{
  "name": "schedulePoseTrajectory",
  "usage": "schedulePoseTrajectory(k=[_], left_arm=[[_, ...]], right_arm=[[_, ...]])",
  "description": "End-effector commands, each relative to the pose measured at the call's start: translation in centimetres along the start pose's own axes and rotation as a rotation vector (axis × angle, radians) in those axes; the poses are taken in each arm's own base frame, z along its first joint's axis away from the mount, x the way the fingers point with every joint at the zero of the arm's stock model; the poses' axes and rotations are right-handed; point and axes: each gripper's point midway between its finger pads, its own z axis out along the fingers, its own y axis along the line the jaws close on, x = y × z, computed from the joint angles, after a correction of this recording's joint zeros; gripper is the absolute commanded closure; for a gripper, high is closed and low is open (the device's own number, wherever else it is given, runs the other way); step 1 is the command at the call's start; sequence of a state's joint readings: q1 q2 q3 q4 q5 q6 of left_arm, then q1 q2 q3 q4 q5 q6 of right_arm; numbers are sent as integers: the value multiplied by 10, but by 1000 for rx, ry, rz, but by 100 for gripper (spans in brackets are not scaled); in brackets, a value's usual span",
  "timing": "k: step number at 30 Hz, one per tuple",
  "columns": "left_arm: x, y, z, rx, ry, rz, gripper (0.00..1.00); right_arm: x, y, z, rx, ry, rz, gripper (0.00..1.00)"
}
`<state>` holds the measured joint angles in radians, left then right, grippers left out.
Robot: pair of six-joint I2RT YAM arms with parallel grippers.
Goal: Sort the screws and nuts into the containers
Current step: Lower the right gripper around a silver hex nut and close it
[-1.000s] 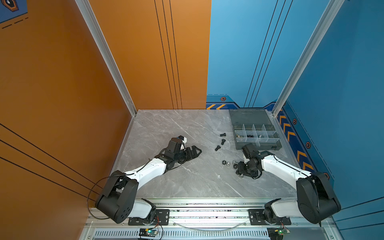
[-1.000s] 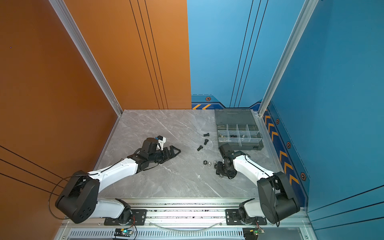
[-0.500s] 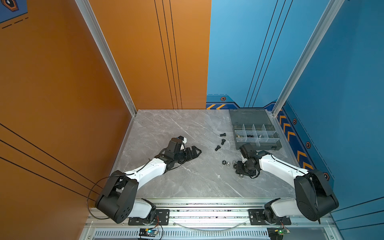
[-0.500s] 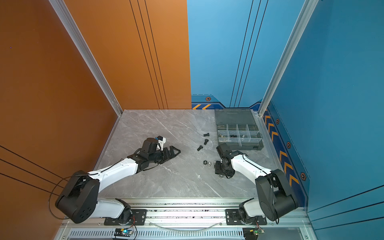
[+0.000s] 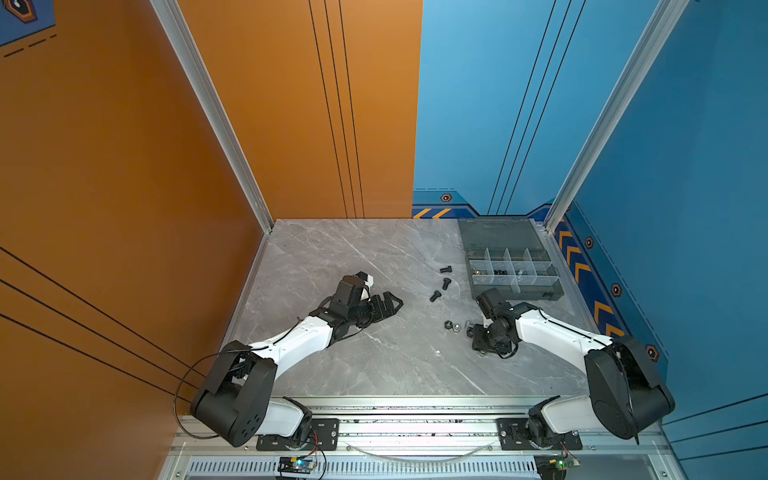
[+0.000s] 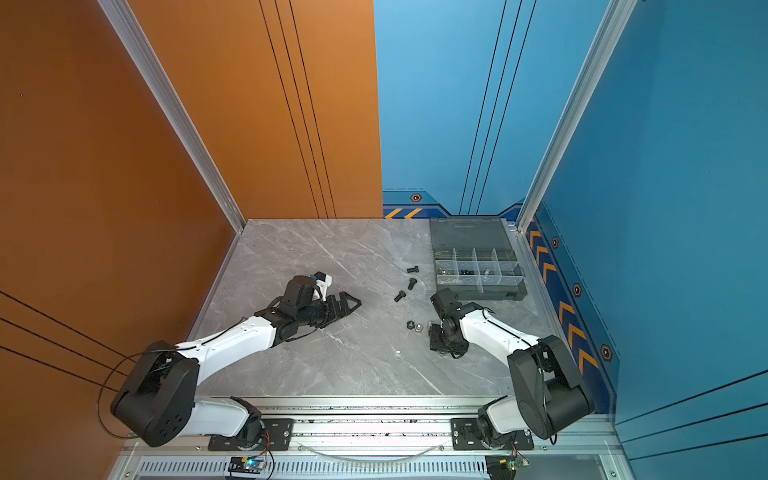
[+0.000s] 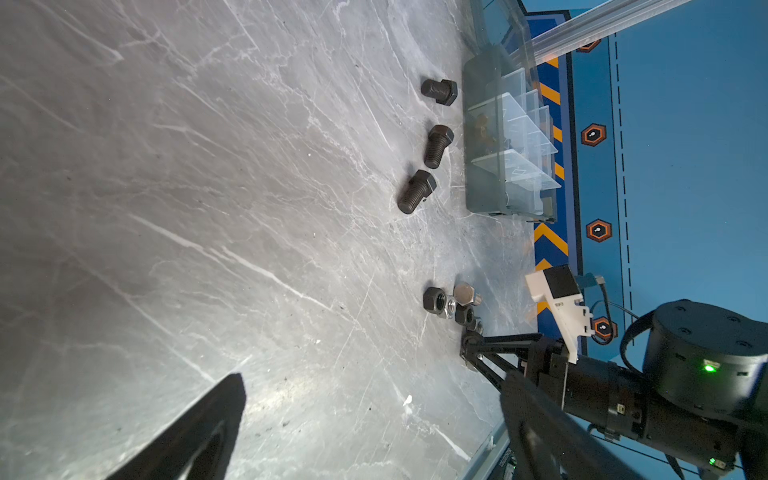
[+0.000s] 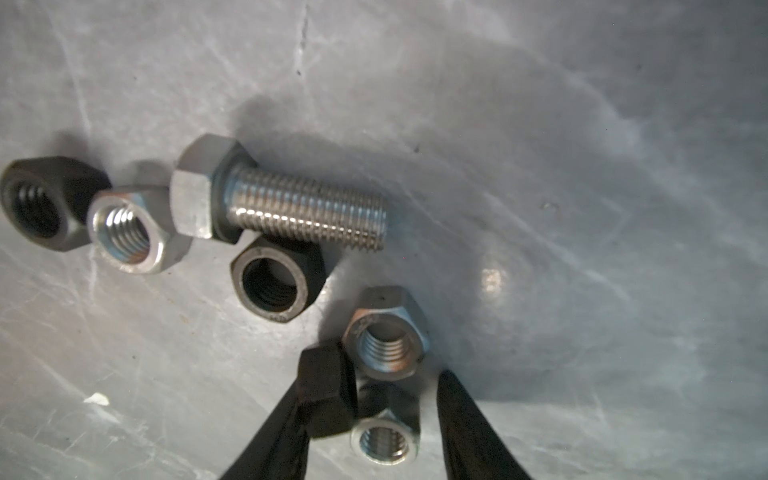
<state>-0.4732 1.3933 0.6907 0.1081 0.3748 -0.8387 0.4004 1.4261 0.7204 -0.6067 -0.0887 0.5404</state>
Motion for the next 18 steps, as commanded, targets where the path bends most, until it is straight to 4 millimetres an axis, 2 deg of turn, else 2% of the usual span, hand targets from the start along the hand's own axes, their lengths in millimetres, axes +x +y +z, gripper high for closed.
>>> schedulePoseTrajectory(k=[1,8,18], left_arm=[[3,-1,-2,-2,1,9,2],[4,-1,-2,-2,2,7,2],[5,-2,-1,-2,4,10,2]], right_arm=[[10,-4,1,4,15,6,50],[15,-3,-3,-16,22,2,49],[23,-6,7,-11,58,-10,49]])
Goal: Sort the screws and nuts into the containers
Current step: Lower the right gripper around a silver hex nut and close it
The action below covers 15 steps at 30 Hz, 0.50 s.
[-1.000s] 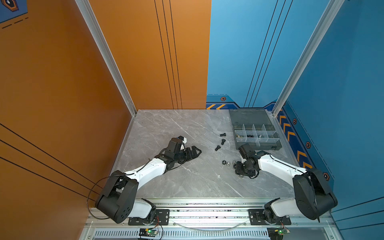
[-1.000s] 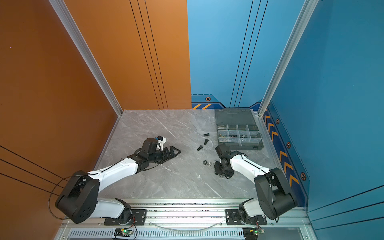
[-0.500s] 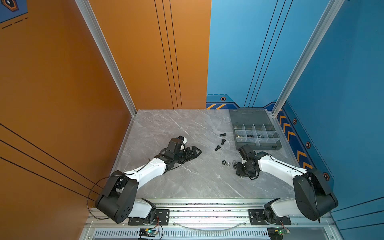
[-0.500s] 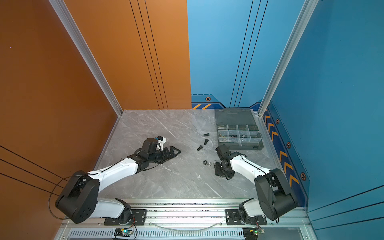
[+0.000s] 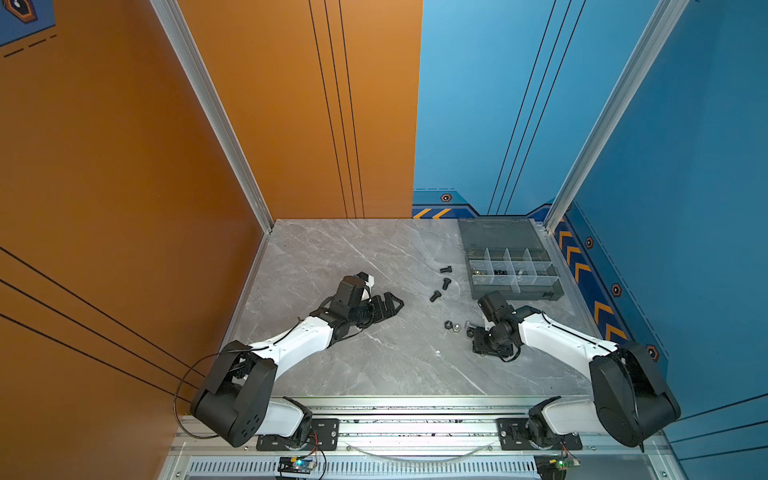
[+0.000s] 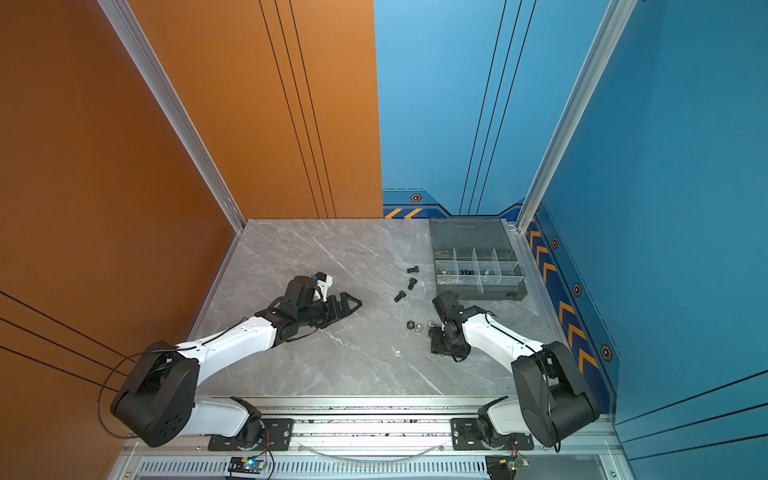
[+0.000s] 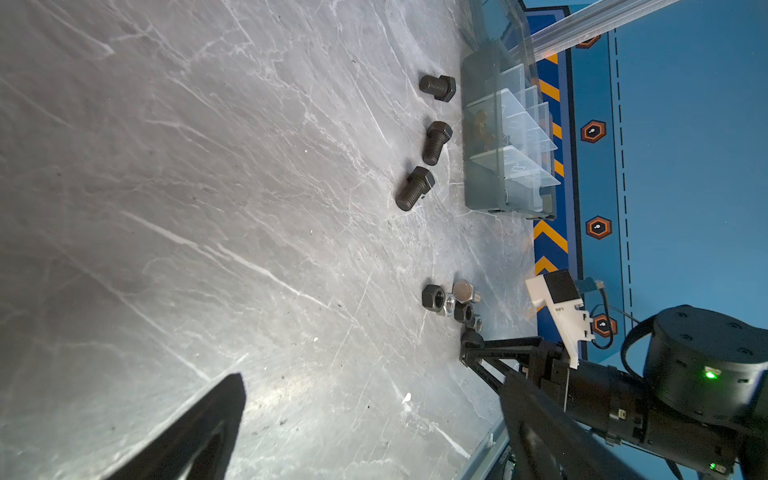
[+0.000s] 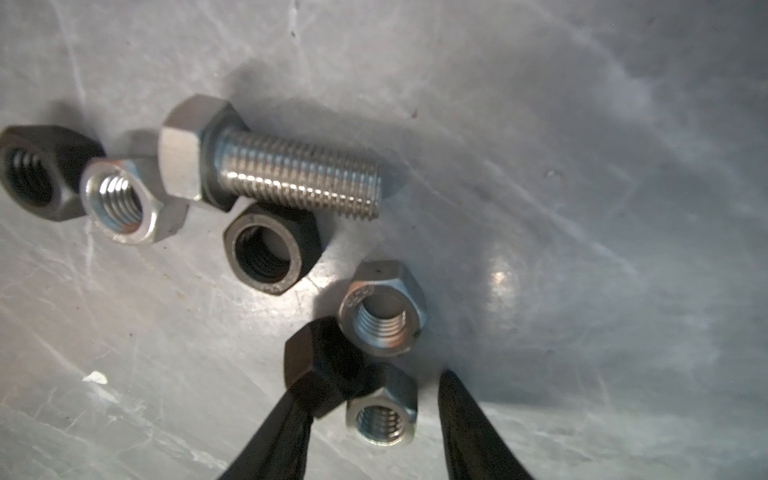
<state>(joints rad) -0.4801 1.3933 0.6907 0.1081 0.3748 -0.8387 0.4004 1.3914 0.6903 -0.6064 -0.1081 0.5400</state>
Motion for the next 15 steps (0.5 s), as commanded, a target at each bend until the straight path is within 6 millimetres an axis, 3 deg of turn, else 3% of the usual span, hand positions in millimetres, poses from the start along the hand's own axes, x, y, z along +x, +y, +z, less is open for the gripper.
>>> schedulePoseTrajectory(k=[1,15], left_arm=[[3,0,-2,-5,-2,6,2],[4,1,1,-10,6,4,2]], right_arm=[[15,-4,9,5,53,-12,49],[26,-3,12,-12,106,-76,51]])
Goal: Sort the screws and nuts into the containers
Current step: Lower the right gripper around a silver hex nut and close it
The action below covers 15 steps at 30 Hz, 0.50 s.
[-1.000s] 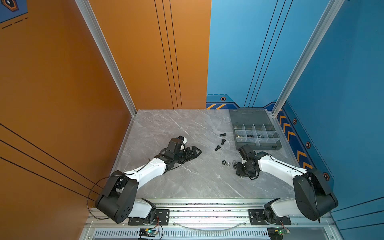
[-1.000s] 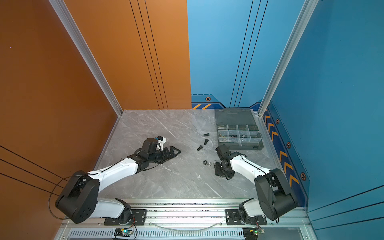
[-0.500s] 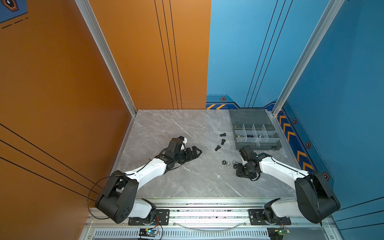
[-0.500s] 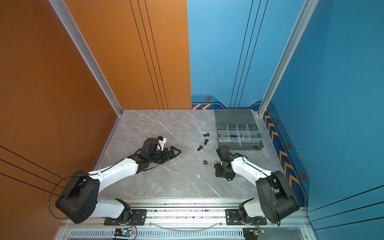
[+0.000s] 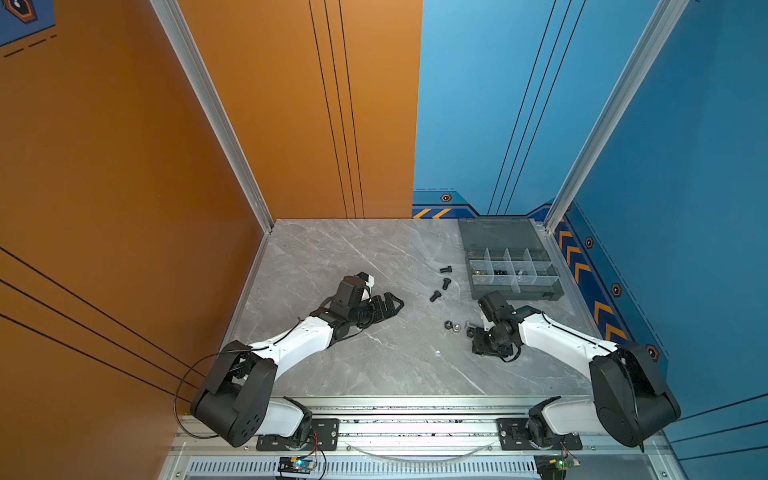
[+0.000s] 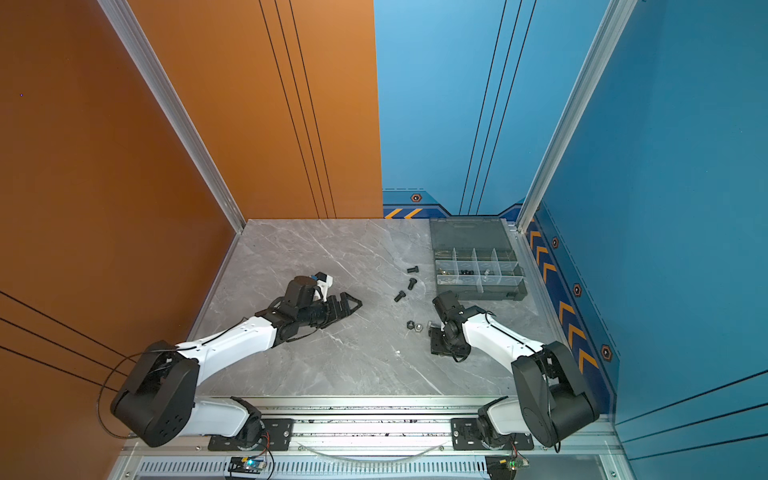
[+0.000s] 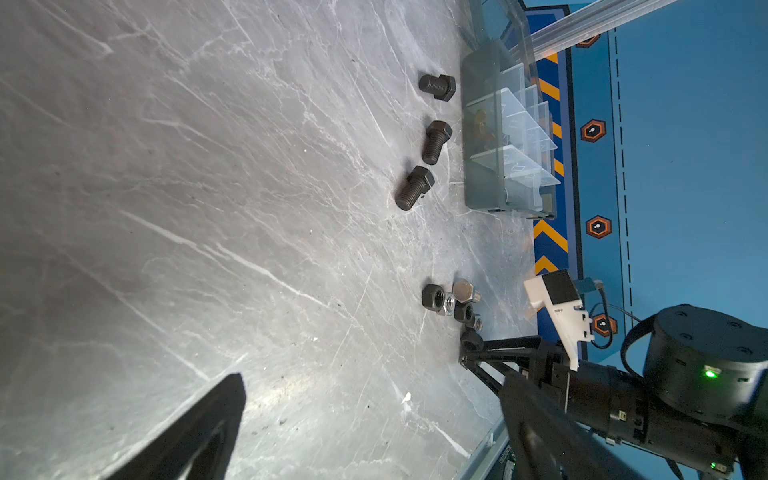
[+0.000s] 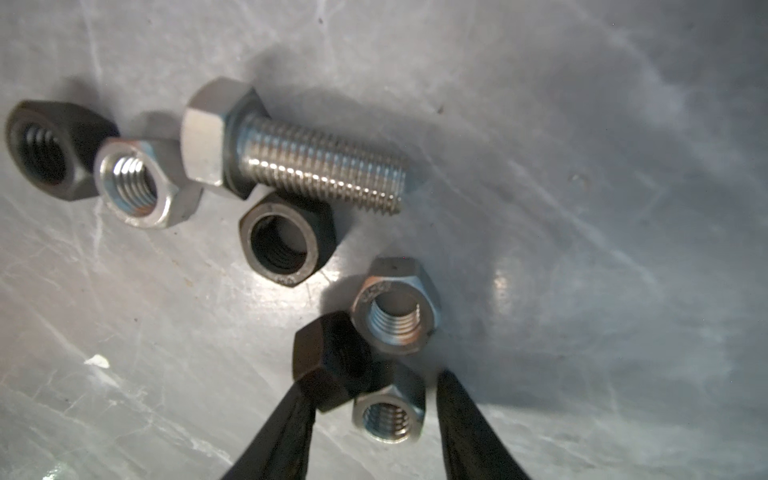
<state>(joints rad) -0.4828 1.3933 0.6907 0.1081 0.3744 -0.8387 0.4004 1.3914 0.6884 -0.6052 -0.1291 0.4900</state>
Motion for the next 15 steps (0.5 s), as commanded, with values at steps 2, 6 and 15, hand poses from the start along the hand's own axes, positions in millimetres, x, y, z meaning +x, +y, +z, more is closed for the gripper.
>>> schedulePoseTrajectory(k=[2,6,15], left_arm=[[3,0,1,-9,5,3,2],[4,1,3,-10,6,3,2],[4,0,3,-5,8,6,2]], right_arm=[[27,-4,13,-2,108,-34,52],[30,-5,15,3,124,-41,52],[30,-8,15,29,139,-20,66]])
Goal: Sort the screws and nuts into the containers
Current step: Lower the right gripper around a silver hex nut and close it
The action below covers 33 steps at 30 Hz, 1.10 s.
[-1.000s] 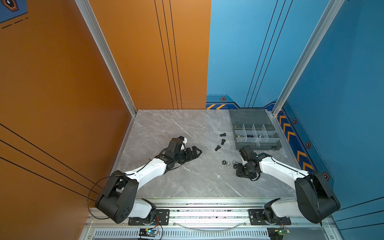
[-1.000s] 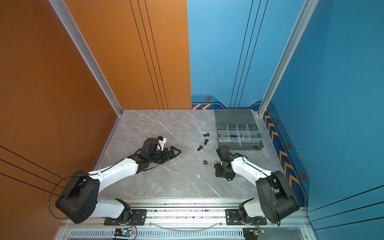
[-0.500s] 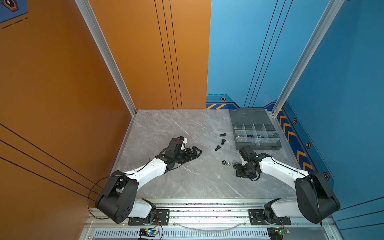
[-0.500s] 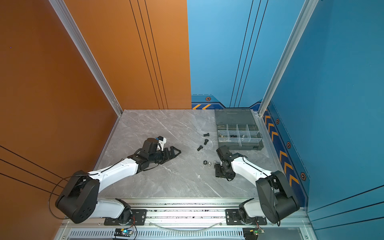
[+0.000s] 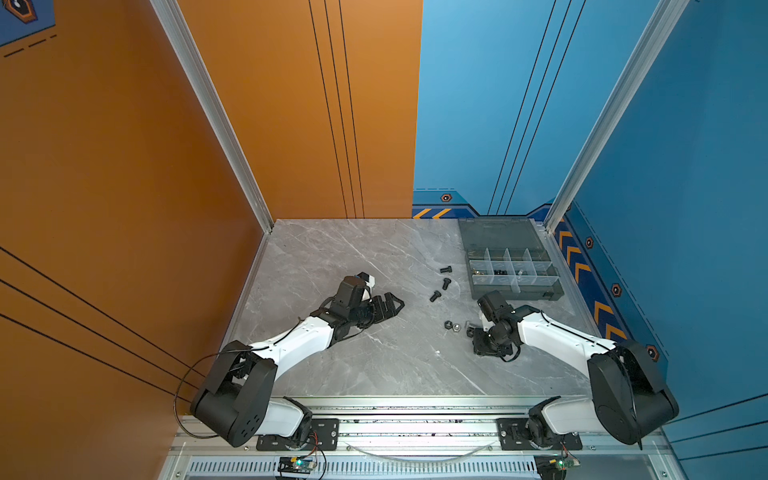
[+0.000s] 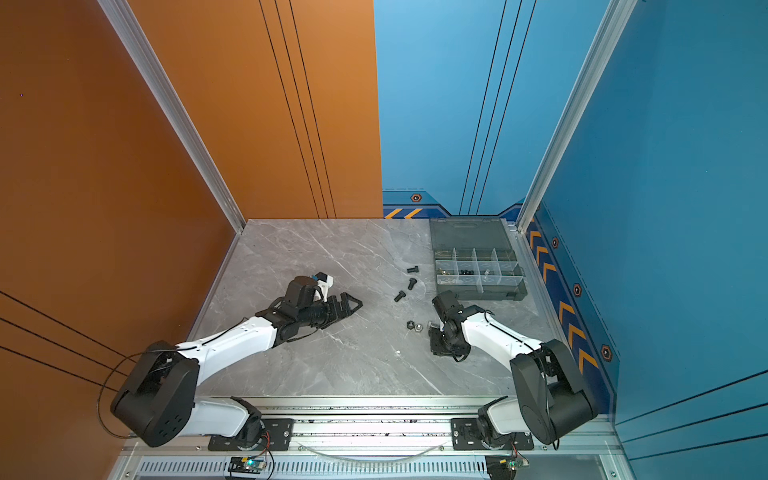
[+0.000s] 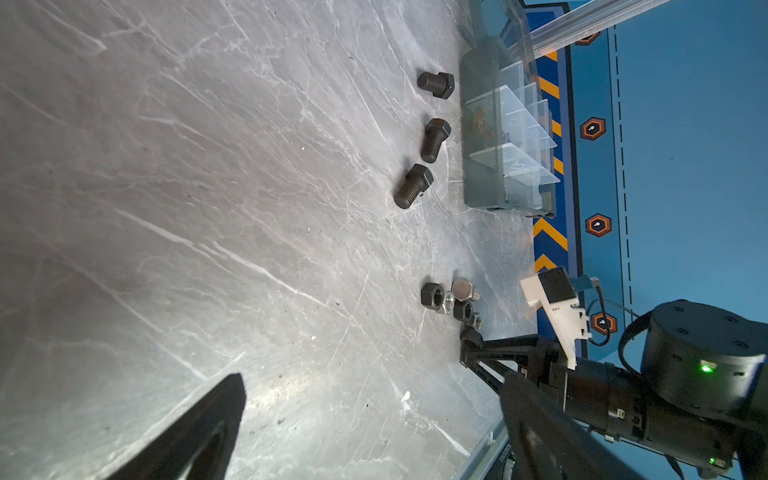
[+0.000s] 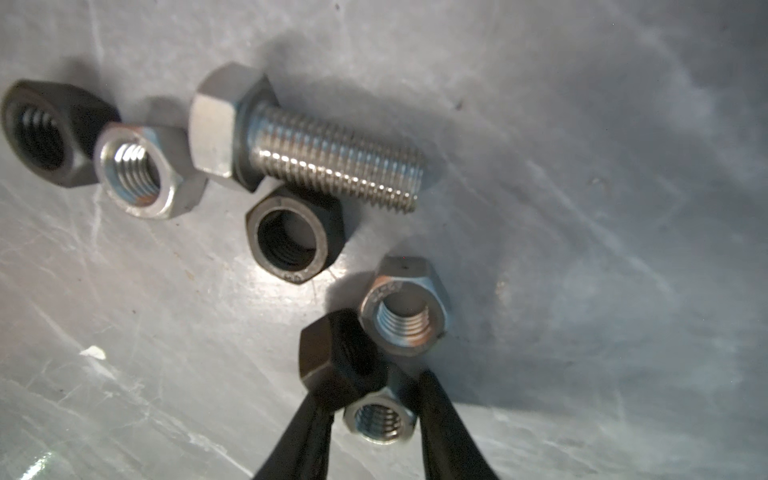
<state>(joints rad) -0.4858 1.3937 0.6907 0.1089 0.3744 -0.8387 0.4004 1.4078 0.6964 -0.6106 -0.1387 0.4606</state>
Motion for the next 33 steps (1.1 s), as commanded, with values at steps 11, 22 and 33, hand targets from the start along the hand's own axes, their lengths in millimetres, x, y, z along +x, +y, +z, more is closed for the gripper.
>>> schedulePoseTrajectory(k=[11,22,33], left_arm=[[2,0,1,-5,3,5,2],[3,-2,2,1,7,6,2],[4,-1,2,4,8,6,2]], right_arm=[[32,-10,12,53,133,6,72],[35,-9,6,63,121,17,60],[37,-14,8,94,127,25,71]])
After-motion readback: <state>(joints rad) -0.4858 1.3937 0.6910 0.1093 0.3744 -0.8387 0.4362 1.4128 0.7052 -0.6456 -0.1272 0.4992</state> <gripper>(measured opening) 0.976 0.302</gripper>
